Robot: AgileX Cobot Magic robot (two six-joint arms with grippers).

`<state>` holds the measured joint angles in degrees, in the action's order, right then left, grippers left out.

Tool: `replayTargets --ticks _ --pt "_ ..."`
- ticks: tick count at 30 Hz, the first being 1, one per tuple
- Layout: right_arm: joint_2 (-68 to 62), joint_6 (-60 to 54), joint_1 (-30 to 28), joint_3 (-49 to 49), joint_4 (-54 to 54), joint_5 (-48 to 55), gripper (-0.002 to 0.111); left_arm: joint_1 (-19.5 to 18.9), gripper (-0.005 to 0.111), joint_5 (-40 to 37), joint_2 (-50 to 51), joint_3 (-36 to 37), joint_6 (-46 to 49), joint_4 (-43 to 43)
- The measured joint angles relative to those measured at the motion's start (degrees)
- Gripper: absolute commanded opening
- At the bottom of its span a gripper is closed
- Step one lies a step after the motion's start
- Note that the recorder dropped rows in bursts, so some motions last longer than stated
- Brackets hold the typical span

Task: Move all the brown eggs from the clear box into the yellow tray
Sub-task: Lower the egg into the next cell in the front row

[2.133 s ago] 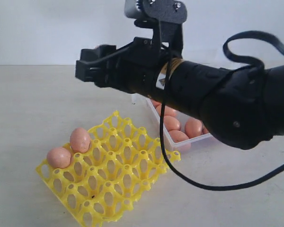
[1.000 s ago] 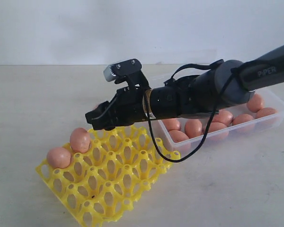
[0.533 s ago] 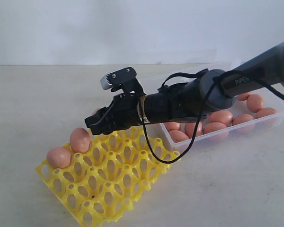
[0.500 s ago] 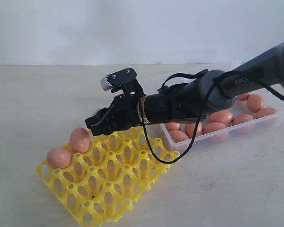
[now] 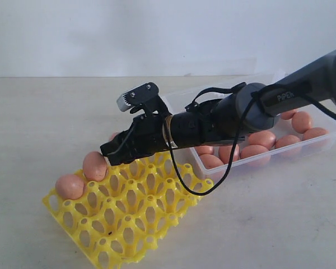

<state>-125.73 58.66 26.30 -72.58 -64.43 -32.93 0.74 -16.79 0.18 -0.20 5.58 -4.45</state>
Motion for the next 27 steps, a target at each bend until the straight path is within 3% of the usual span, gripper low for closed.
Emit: replayTargets --ticks 11,17,27 --pt "0.0 0.0 0.0 0.0 -0.47 0.64 0.041 0.0 0.004 0.0 0.0 0.0 0.0 0.0" --pt "0.0 0.0 0.0 0.0 -0.57 0.91 0.065 0.0 0.004 0.0 0.0 0.0 0.0 0.0" --pt "0.0 0.0 0.0 0.0 -0.57 1.05 0.064 0.0 0.004 0.0 0.0 0.0 0.0 0.0"
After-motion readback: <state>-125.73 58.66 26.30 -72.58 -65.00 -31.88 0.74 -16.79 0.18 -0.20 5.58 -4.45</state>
